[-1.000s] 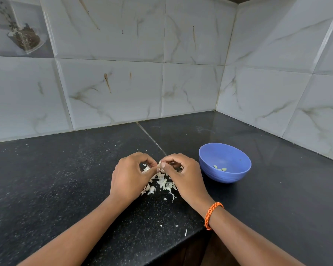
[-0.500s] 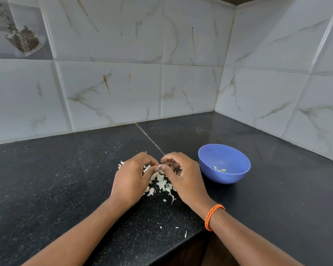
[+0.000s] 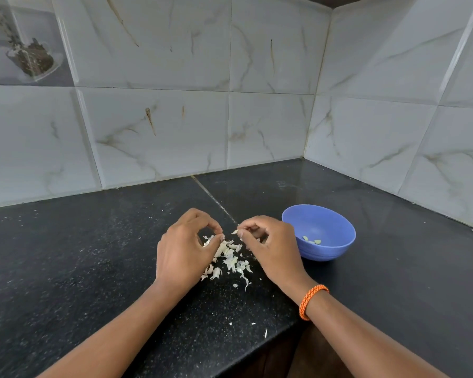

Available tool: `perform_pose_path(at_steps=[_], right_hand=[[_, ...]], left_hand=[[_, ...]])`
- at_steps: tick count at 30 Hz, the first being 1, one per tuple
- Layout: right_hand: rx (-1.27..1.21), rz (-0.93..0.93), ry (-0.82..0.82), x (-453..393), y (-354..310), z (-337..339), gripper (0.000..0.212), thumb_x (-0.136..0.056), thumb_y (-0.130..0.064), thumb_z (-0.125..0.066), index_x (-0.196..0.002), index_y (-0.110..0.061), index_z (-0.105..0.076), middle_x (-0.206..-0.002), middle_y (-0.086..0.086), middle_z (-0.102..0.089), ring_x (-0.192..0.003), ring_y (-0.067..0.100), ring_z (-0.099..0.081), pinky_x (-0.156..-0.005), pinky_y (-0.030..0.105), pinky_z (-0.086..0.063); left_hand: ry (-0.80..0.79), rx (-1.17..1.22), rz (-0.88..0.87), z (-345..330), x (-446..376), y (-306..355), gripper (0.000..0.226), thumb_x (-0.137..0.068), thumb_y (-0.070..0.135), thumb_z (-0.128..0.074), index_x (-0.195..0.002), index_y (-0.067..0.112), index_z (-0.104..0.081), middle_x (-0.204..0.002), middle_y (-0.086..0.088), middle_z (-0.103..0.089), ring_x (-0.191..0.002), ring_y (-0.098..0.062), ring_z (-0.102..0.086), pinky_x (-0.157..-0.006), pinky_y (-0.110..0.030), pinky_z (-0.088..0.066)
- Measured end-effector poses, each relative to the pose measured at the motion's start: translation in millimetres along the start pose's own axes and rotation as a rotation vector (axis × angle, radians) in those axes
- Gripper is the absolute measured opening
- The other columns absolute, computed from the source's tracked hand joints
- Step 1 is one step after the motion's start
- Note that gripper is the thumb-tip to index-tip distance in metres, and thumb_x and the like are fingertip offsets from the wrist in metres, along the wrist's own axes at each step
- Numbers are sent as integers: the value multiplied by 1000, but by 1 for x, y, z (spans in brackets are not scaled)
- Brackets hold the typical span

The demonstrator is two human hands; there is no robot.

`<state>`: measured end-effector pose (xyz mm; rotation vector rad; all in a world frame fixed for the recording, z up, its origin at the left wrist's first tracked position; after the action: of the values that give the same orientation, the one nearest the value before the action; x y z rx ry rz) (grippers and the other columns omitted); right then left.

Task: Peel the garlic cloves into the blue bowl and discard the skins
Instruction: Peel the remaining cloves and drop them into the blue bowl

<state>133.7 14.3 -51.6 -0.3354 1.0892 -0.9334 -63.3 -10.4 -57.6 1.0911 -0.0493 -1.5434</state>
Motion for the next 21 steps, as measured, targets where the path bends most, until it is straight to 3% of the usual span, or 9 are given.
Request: perform_pose_path(at_steps=[2,5,8,11,14,16,19,21], right_hand=[[315,103,-63,-4,1,9,10,-101,-28,-70,-93,-29,-76,-90,-14,-71,-81,11,-66,-69,31,-53],[692,184,-323,1,0,5,20,-109,-29,-53,-106,-26,-72,-101,-8,-65,-90,18,-66,-71,39,-53],[766,255,-344,-2,-10,5,20,-109,-24,-51,-105,-22,-70,-99,-5,-62,-86,20,-65,-68,39,-53],[744,295,-222,-9,-18,10,15,-105,-19,-60,-93,-19,-70,-87,-3,-60,-74,20,-62,-56,36,-47],[777,246,-377,1,-15,-3,16,-106,-17,-56,-98,-18,-70,-94,-3,-62,-81,22,-65,-64,38,-51],[759,223,-345,-3,-15,-2,16,-105,-16,-58,-95,-18,-70,-92,-2,-61,-77,23,-63,-60,37,-46],[739,257,-218,-13,-27,6,16,-94,-6,-69,-82,-17,-65,-79,-2,-55,-61,19,-49,-48,27,-23],[789,292,-348,-5,-30,-4,16,-94,-2,-64,-92,-17,-66,-90,0,-57,-72,23,-60,-54,31,-29]], left_hand=[[-9,0,6,0,0,-3,16,-91,34,-83,-90,46,-72,-107,30,-66,-72,-4,-64,-61,-29,-50],[-5,13,20,-1,0,-6,11,-95,49,-77,-86,44,-73,-102,29,-68,-73,-3,-63,-60,-28,-47],[3,13,22,-4,0,-6,32,-91,47,-80,-70,33,-61,-89,22,-67,-70,-6,-63,-61,-32,-50],[-25,-7,8,-5,1,-3,28,-86,25,-80,-83,34,-54,-82,17,-62,-68,-10,-61,-59,-32,-48],[-87,75,24,-9,2,-4,27,-92,22,-76,-99,42,-59,-91,21,-68,-70,-11,-63,-62,-33,-54],[-103,102,5,-10,1,-4,20,-96,25,-74,-100,43,-66,-95,24,-69,-76,-11,-66,-66,-35,-57],[-108,84,-10,-12,1,-4,14,-98,28,-75,-95,41,-74,-95,26,-71,-84,-8,-66,-70,-33,-56],[-118,78,-4,-12,2,-4,13,-98,29,-74,-96,42,-75,-97,28,-71,-85,-6,-66,-71,-31,-55]])
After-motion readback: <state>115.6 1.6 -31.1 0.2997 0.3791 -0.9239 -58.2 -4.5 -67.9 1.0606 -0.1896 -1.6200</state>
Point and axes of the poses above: each hand's wrist, its own x-axis away from the middle knuckle, its own z-axis out of the back of the hand, y = z × x, the point moved 3 cm from there along -x, towards the middle knuckle
